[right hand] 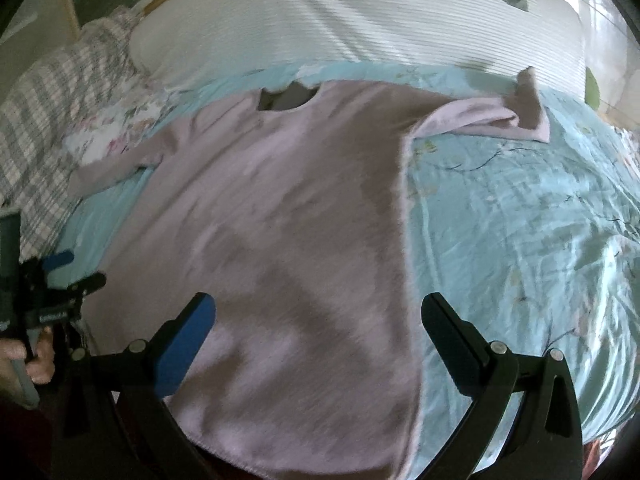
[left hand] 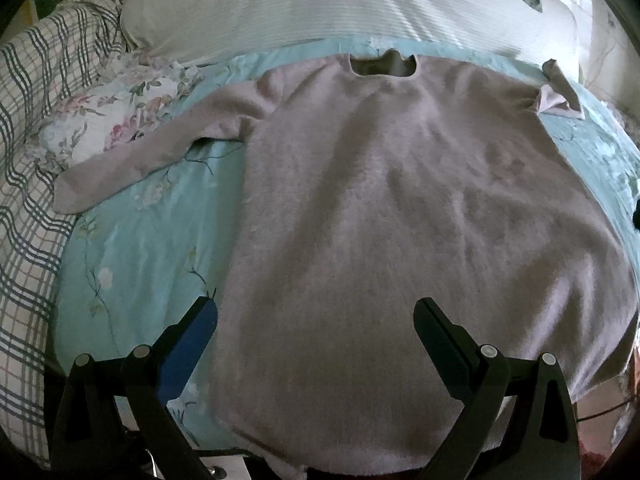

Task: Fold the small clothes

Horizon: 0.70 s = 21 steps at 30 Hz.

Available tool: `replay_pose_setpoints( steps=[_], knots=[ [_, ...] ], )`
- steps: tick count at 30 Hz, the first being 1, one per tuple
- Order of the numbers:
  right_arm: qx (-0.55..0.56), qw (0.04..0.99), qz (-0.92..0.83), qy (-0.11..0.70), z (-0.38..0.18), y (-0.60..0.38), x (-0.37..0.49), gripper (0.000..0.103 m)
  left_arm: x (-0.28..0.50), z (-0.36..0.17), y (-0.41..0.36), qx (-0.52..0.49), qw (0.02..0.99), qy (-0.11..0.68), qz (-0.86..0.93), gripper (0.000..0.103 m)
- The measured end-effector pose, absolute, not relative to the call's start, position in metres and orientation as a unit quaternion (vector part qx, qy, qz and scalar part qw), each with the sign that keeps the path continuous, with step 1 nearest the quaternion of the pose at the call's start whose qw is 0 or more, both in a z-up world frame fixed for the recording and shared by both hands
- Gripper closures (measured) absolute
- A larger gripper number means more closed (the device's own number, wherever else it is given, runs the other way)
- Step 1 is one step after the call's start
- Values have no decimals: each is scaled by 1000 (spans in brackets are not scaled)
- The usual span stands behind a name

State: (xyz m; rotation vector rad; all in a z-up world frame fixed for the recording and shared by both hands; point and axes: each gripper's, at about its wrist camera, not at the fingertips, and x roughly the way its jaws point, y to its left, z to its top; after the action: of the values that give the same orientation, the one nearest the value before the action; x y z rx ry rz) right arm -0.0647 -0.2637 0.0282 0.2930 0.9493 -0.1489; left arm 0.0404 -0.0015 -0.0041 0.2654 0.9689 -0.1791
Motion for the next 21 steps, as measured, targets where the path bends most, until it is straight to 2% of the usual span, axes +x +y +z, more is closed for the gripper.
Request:
replay_pose_setpoints(
  steps=[10, 18, 21],
  knots=[
    [193, 890, -140, 388, 44, -384, -15, 2, 71, -4, -7, 106, 881, 451, -95, 4],
    [220, 878, -256, 338, 47, -530, 51, 35, 102, -15, -22, 122, 866, 477, -90, 4],
    [245, 864, -287, 333, 39, -582, 80, 37, 112, -24, -33, 132, 858, 488, -93, 4]
  ],
)
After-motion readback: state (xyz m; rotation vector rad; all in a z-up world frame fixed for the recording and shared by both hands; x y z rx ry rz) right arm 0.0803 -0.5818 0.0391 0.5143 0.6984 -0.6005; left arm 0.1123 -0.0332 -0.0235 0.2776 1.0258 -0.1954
